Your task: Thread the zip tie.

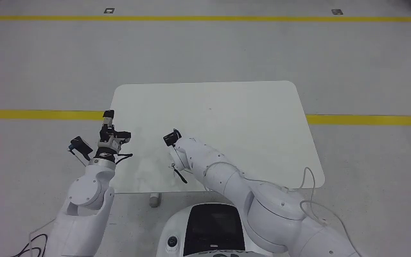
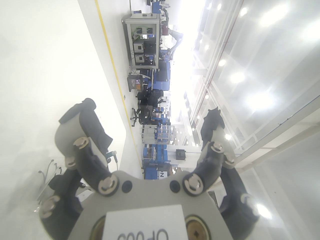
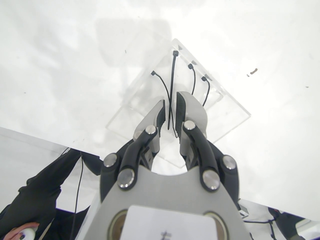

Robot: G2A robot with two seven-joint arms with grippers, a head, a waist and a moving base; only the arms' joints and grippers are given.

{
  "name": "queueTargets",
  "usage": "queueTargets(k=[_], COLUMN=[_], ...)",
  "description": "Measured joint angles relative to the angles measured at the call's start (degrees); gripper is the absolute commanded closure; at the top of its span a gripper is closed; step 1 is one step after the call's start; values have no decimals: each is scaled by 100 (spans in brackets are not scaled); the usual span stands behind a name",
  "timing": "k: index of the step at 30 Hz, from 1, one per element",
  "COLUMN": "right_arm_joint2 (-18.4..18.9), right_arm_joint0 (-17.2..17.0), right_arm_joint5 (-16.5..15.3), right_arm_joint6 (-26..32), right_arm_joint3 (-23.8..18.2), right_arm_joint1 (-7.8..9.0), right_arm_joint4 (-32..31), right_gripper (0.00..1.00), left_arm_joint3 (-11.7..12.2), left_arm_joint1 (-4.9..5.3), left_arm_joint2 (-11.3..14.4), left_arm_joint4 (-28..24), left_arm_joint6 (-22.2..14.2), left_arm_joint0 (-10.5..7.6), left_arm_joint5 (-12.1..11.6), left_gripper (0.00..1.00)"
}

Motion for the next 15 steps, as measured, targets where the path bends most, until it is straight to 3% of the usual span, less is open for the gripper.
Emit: queueTargets(k=[6,15], right_arm_joint2=[-68,-217], right_arm_joint0=[15,102], right_arm_joint5=[18,190], right_arm_joint6=[-10,63], right_arm_joint3=[4,-86], right_arm_joint1=[-3,-19], right_arm_joint4=[63,52], right_gripper=[100,100], left_arm_joint3=[0,0], left_arm_joint1=[0,0], left_arm_joint2=[0,0], left_arm_joint4=[0,0], left_arm_joint6=[0,0], left_arm_joint0=[0,0], left_arm_joint5=[0,0], left_gripper=[0,0])
